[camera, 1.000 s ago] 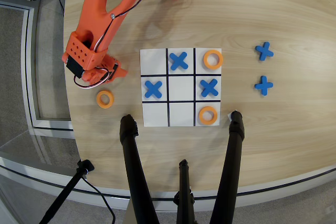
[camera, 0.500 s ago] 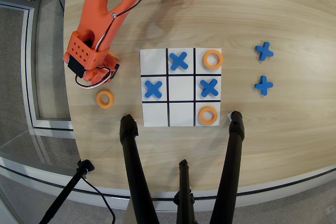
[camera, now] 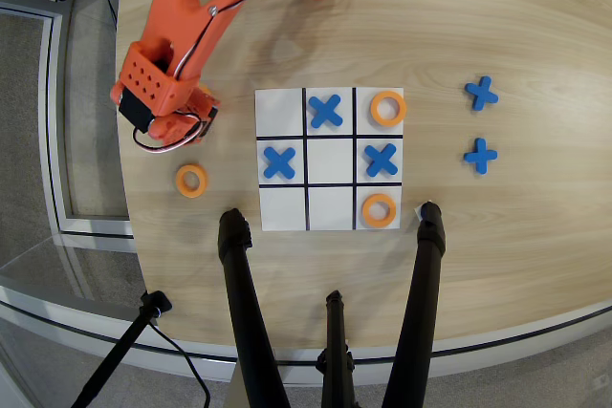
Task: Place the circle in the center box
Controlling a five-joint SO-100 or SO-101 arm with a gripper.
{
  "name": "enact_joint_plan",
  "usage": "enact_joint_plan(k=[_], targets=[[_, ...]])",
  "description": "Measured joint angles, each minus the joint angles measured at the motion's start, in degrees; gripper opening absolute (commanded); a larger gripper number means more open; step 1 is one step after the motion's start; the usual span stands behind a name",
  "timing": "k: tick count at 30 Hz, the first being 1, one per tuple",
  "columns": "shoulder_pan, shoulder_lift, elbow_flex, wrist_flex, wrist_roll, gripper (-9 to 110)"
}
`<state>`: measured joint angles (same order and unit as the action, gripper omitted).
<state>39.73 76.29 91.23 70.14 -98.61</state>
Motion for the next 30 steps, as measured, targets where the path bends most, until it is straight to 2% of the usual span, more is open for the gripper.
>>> enact_joint_plan(k=[6,14,23,30], targets=[[-7.29,14.85,5.54,1.93,2.55,0],[-26.10,28.39,11.69,1.93,11.07,0],[-47.55,23.73,12.22,-3.87,22.15,0],[-50.36,10.28,8.35,-8.35,24.61,0]])
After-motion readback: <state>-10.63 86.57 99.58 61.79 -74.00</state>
